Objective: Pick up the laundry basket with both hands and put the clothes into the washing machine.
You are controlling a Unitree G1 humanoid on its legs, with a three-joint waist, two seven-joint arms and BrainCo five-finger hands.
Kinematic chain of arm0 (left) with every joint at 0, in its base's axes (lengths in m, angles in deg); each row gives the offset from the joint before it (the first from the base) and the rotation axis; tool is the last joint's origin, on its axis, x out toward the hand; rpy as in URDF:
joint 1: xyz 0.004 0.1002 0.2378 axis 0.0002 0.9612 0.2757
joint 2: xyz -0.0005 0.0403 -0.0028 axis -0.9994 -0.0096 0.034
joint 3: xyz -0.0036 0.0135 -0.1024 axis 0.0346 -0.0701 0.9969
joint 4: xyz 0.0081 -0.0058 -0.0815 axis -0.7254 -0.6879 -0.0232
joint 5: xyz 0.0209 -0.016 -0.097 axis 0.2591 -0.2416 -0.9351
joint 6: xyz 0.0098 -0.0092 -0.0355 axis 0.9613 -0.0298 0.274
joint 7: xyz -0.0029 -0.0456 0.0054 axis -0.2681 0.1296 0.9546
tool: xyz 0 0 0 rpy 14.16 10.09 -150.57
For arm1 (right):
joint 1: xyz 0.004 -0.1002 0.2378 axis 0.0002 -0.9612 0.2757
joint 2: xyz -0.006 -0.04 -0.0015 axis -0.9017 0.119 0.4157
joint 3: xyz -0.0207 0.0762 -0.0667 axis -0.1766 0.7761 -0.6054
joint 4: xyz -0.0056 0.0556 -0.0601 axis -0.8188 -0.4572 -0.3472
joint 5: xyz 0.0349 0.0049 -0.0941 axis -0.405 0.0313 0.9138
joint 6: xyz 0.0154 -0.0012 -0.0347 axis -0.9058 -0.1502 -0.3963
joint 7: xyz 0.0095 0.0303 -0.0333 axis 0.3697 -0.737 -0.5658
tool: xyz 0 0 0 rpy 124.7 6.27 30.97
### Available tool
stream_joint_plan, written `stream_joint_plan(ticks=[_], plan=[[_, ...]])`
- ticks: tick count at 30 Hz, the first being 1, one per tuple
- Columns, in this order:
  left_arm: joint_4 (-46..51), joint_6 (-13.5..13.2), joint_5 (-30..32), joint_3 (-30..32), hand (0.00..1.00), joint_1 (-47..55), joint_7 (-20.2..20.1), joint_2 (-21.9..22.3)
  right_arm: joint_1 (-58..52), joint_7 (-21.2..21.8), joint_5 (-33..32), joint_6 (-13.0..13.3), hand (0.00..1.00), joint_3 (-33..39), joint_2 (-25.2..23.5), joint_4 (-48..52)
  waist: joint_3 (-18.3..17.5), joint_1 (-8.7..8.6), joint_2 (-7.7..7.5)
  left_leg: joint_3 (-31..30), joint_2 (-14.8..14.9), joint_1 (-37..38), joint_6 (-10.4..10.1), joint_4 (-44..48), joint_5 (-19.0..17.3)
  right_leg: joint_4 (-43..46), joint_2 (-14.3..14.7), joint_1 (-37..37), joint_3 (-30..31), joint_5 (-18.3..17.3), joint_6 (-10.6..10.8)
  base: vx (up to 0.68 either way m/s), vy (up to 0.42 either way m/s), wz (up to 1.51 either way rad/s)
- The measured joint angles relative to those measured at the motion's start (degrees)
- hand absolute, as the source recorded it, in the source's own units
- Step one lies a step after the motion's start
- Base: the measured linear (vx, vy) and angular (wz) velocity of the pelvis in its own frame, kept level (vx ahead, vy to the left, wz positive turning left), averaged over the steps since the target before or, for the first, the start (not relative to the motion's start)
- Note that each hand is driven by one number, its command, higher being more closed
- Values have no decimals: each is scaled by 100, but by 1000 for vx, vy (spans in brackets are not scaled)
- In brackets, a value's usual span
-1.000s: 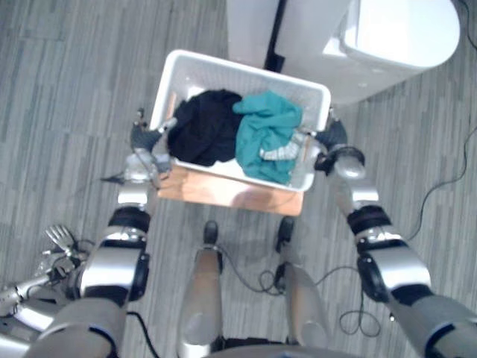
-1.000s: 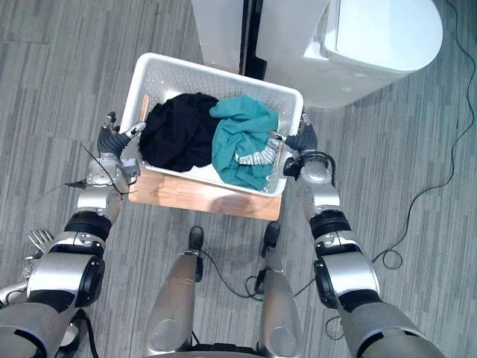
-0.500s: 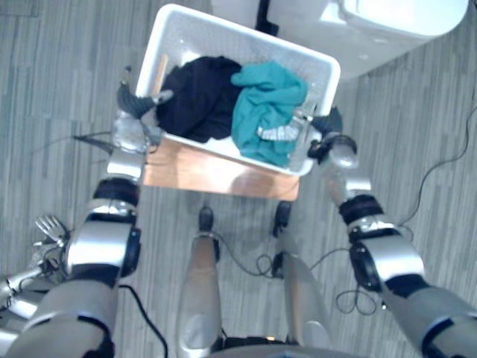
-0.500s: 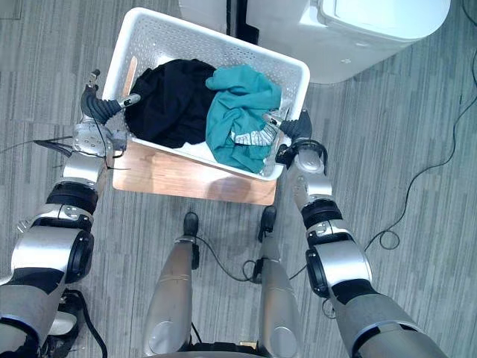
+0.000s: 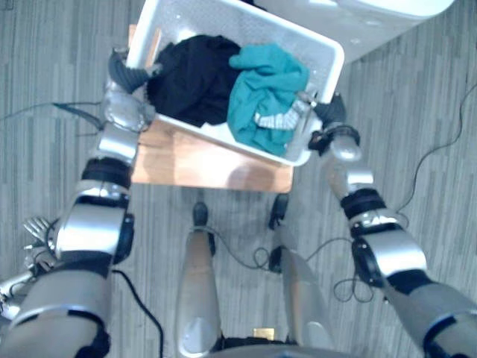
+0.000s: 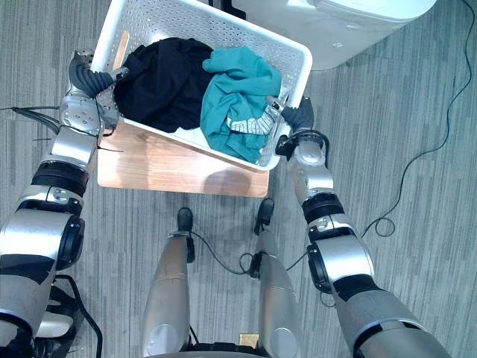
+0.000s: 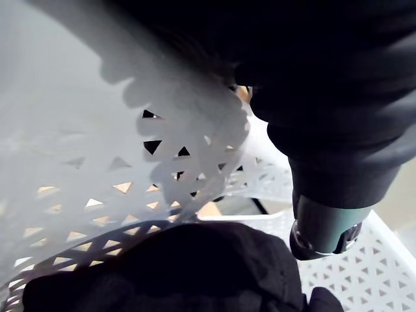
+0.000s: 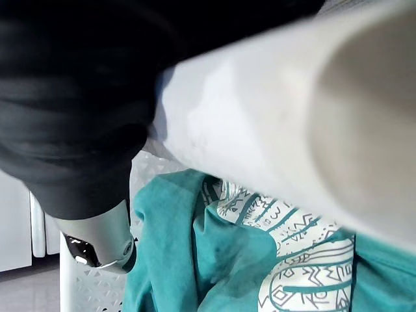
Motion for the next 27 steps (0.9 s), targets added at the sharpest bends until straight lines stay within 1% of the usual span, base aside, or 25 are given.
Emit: stream_joint_plan(ticks=[4, 6, 8, 12, 15, 16, 17, 18, 19, 20, 22, 24, 25, 26, 27], plan=[[-15, 96, -12, -10, 100, -50, -43, 2, 8, 0, -58, -26, 100, -7, 62, -71, -2, -10, -2, 17, 41, -1, -1, 28, 0, -1, 28, 5, 4, 23, -27, -13, -10, -3], [-91, 203, -12, -11, 100, -129, -158, 2, 4, 0, -151, -34, 100, -25, 62, -129, -2, -8, -2, 18, 71, 40, -18, 27, 10, -64, 61, 68, -10, 88, -97, 0, 0, 0], [-172, 266, -13, -130, 100, -128, -192, 8, -5, 0, -180, -47, 100, -120, 83, -264, -3, -15, -3, 37, 79, 159, -33, -10, 19, -105, 68, 169, -6, 105, -101, 0, 0, 0], [-281, 277, -36, -265, 100, -110, -375, 126, -160, 1, -233, -232, 100, -173, 150, -474, -4, -27, -5, 123, 78, 534, -67, -225, 43, -185, 60, 460, 24, 103, -102, 0, 0, 0], [-237, 246, -189, -473, 100, 38, -406, 165, -384, 2, -232, -295, 100, -195, 174, -472, -4, -31, -5, 154, 61, 804, -144, -423, 99, -197, 46, 633, 22, 89, -116, 12, -6, 2], [-107, 217, -305, -565, 100, 220, -406, 210, -542, 6, -229, -321, 100, -204, 206, -462, -4, -24, -4, 185, 35, 996, -160, -558, 163, -194, 24, 738, 16, 63, -145, 75, -31, 14], [260, 200, -381, -614, 100, 550, -407, 245, -726, 19, -219, -364, 100, -206, 264, -455, -5, -26, -1, 194, -38, 1218, -173, -804, 273, -194, -29, 855, -3, 19, -161, 69, -27, 17], [468, 170, -440, -630, 100, 761, -407, 256, -822, 31, -212, -409, 100, -207, 294, -451, -5, -35, -1, 200, -70, 1336, -202, -938, 337, -193, -57, 915, -10, 1, -148, 83, -31, 22], [883, 115, -491, -627, 100, 1197, -408, 299, -1081, 77, -144, -466, 100, -208, 363, -365, -7, -52, 2, 218, -145, 1592, -205, -1194, 451, -187, -110, 1051, -16, -50, -129, 78, -18, 19], [1231, 36, -564, -606, 100, 1625, -408, 348, -1418, 141, -66, -526, 100, -207, 461, -134, -21, -53, 29, 238, -217, 1805, -191, -1413, 530, -183, -145, 1171, -23, -95, -121, 94, -17, 17], [1751, -60, -746, -579, 100, 2335, -401, 464, -1962, 155, 58, -557, 100, -151, 573, 265, -46, -84, 77, 249, -253, 2104, -168, -1645, 588, -184, -169, 1378, -37, -169, -108, 79, 2, 11], [2385, -104, -934, -421, 100, 3268, -422, 605, -2698, 247, 138, -628, 100, 64, 558, 834, -69, -196, 102, 246, -294, 2601, -157, -1939, 649, -221, -194, 1779, -64, -254, -94, 84, 17, 12], [2531, -133, -977, -363, 100, 3502, -441, 668, -2927, 322, 178, -638, 100, 128, 561, 1012, -144, -202, 108, 247, -312, 2685, -151, -2021, 653, -250, -195, 1842, -69, -273, -76, 63, 13, 9], [2785, -246, -1092, -292, 100, 3985, -510, 828, -3394, 441, 296, -636, 100, 249, 546, 1277, -494, -214, 141, 261, -344, 2677, -149, -2163, 650, -356, -192, 1824, -80, -320, -23, 56, 8, 5], [2911, -272, -1145, -280, 100, 4192, -545, 890, -3581, 497, 339, -635, 100, 337, 522, 1359, -636, -206, 160, 262, -359, 2693, -148, -2228, 650, -417, -198, 1847, -86, -320, -24, 101, 19, 4]])
